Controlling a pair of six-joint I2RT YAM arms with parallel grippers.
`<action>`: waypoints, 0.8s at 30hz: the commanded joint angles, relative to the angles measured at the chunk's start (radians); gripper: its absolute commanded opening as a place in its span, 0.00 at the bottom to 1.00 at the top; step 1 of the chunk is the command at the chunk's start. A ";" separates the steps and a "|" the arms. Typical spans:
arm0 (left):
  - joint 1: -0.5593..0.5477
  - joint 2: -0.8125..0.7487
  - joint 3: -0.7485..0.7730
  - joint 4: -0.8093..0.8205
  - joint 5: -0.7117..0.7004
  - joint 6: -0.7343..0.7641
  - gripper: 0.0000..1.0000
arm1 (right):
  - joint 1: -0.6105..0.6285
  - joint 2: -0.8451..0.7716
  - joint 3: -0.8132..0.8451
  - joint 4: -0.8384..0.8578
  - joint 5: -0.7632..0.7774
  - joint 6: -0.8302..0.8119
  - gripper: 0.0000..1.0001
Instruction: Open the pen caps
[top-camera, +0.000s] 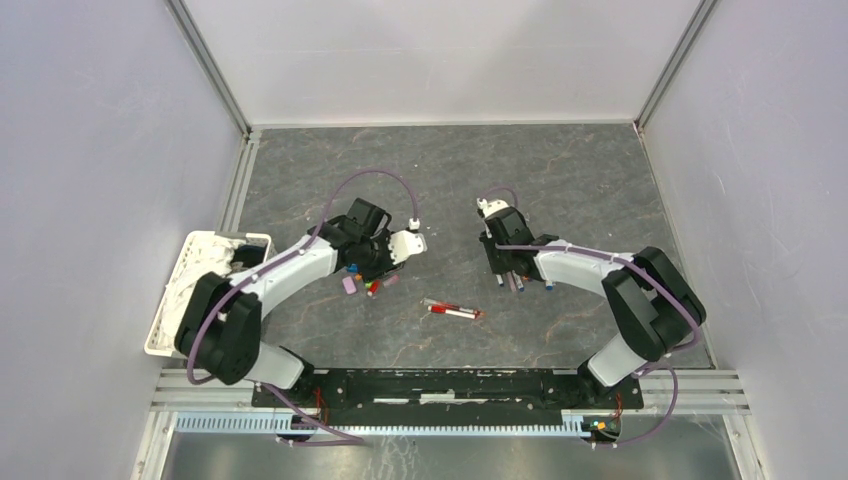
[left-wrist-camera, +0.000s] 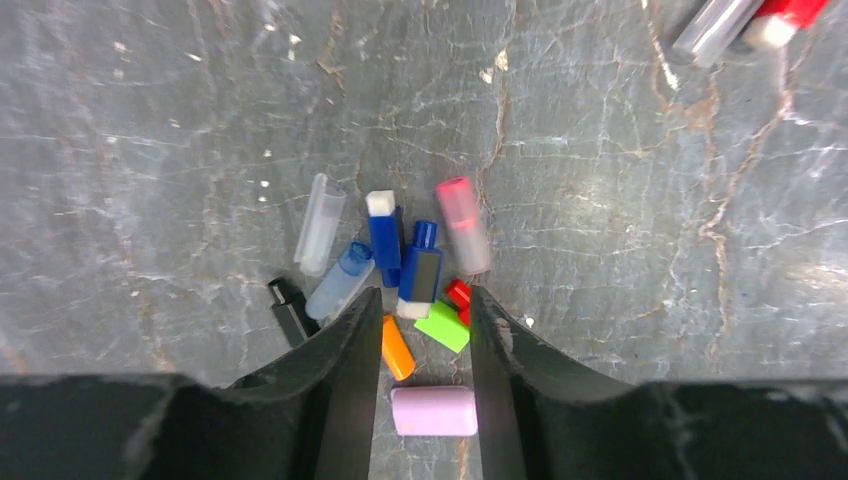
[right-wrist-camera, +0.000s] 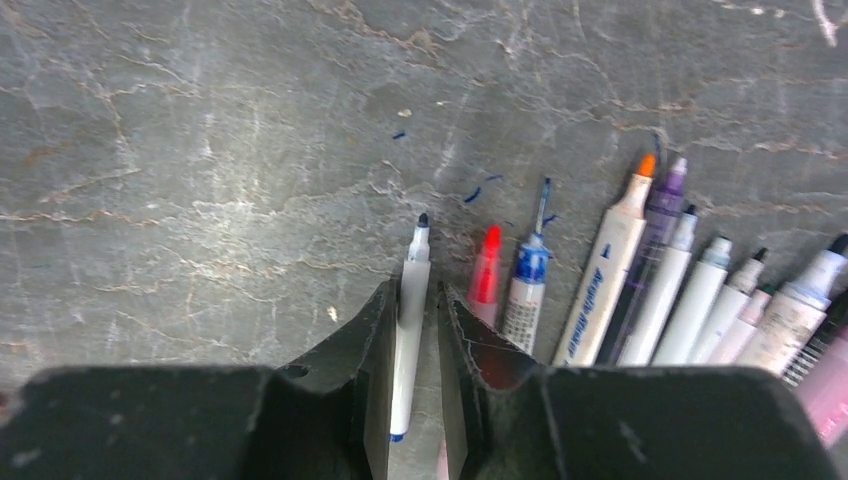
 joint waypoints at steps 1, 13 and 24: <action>-0.004 -0.095 0.101 -0.123 0.064 -0.046 0.45 | 0.002 -0.078 -0.011 -0.005 0.090 -0.010 0.26; 0.044 -0.197 0.348 -0.337 0.048 -0.074 0.66 | 0.049 -0.241 -0.034 0.047 -0.175 -0.149 0.47; 0.114 -0.206 0.352 -0.354 0.141 -0.099 0.77 | 0.341 -0.178 -0.116 0.065 -0.281 -0.214 0.39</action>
